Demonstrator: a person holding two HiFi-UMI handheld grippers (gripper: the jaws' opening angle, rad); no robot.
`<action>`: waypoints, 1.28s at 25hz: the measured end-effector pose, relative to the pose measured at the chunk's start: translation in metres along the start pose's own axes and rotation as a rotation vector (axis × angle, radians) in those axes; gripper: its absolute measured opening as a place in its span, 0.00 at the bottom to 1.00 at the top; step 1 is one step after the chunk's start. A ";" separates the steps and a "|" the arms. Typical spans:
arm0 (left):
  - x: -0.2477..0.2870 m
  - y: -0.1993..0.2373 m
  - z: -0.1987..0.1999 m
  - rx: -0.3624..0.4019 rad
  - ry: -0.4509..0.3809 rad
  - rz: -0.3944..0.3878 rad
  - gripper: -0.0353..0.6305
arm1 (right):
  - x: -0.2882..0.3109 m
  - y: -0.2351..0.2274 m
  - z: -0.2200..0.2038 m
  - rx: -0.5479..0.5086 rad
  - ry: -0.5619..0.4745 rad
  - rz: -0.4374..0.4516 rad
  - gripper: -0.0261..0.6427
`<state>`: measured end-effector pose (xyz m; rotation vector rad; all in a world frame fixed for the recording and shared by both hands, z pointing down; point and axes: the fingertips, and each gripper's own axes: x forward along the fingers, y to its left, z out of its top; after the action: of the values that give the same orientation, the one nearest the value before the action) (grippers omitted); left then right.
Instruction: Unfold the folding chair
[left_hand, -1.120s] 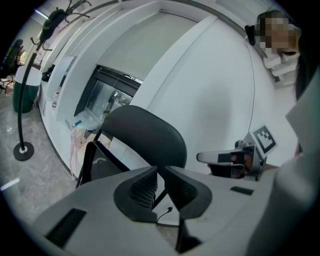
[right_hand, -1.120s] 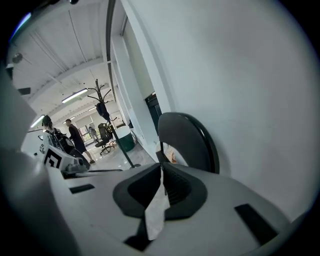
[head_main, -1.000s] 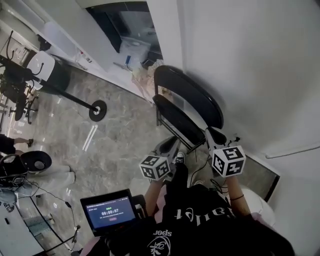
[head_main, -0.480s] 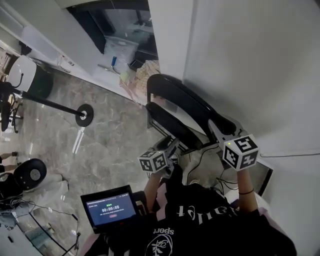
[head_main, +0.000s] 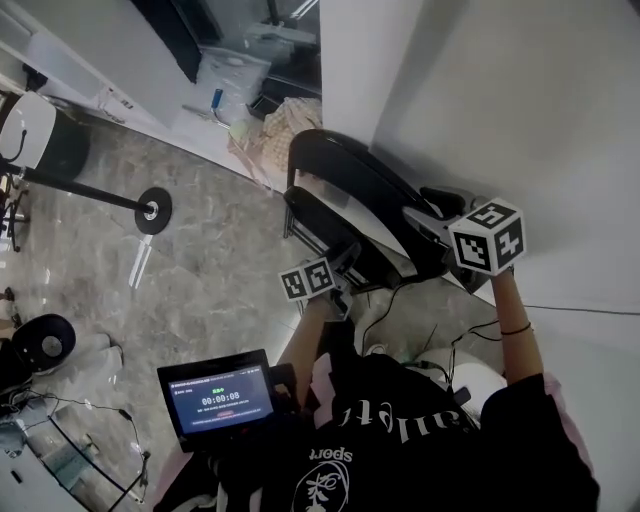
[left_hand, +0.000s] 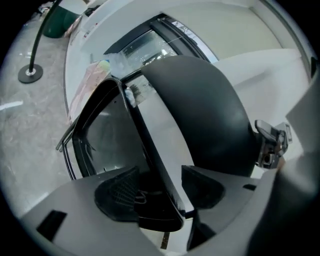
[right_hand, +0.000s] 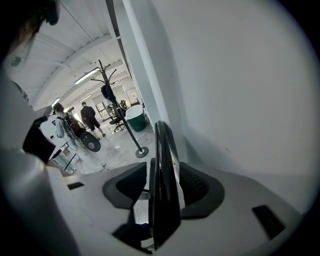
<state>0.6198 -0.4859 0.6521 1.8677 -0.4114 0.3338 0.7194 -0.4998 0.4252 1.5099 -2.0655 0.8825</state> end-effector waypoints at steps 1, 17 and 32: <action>0.005 0.004 -0.001 -0.014 0.005 0.007 0.42 | 0.006 0.000 0.000 -0.006 0.016 0.013 0.32; 0.041 0.018 0.008 -0.151 -0.040 -0.040 0.33 | 0.048 0.002 -0.019 -0.008 0.203 0.131 0.19; -0.011 0.017 -0.001 -0.376 -0.238 -0.197 0.13 | 0.028 0.061 -0.035 0.159 0.170 0.168 0.18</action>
<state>0.6024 -0.4891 0.6626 1.5646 -0.4140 -0.0973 0.6515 -0.4813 0.4539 1.3005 -2.0591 1.2212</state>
